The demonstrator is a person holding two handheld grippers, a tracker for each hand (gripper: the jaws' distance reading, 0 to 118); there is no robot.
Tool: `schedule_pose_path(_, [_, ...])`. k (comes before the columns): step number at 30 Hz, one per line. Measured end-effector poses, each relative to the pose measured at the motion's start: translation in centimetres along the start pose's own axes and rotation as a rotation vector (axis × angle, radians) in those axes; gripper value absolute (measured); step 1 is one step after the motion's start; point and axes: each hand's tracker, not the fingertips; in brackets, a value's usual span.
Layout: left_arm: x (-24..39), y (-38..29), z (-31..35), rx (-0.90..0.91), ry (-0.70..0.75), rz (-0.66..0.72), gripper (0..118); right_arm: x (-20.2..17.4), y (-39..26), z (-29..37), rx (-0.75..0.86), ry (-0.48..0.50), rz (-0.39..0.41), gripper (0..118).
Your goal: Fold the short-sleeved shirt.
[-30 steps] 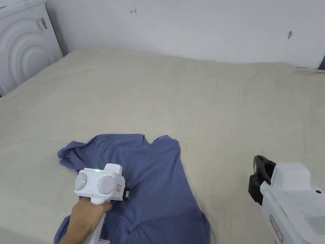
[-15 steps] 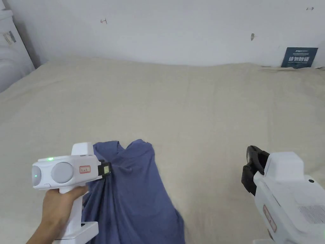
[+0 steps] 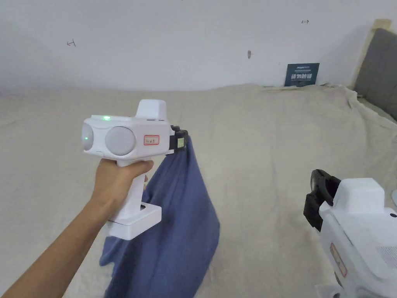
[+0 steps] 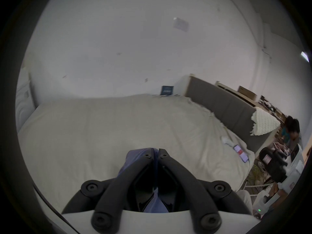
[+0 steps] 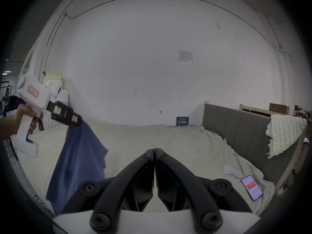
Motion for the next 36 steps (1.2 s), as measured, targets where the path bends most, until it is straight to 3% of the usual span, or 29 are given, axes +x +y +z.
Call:
schedule_pose_path(7, [7.7, 1.4, -2.9, 0.004, -0.171, -0.106, 0, 3.6, 0.2, 1.3, 0.013, -0.087, -0.012, 1])
schedule_pose_path(13, [10.1, -3.5, -7.1, -0.163, -0.237, -0.138, 0, 5.0, -0.6, 1.8, -0.007, -0.124, -0.01, 1])
schedule_pose_path(24, [9.6, -16.5, -15.1, -0.491, -0.168, -0.13, 0, 4.8, -2.0, 1.5, -0.053, -0.12, -0.023, 1])
schedule_pose_path(34, [10.1, -20.0, -17.5, -0.598, -0.094, -0.141, 0, 4.4, -3.1, 1.4, -0.087, -0.107, -0.024, 1])
schedule_pose_path(35, [10.4, -19.9, -17.2, -0.592, -0.091, -0.144, 1, 4.3, -3.1, 1.5, -0.087, -0.106, -0.023, 1])
schedule_pose_path(36, [10.5, -19.5, -16.9, -0.581, -0.088, -0.152, 13, 4.2, -3.0, 1.5, -0.087, -0.105, -0.022, 1])
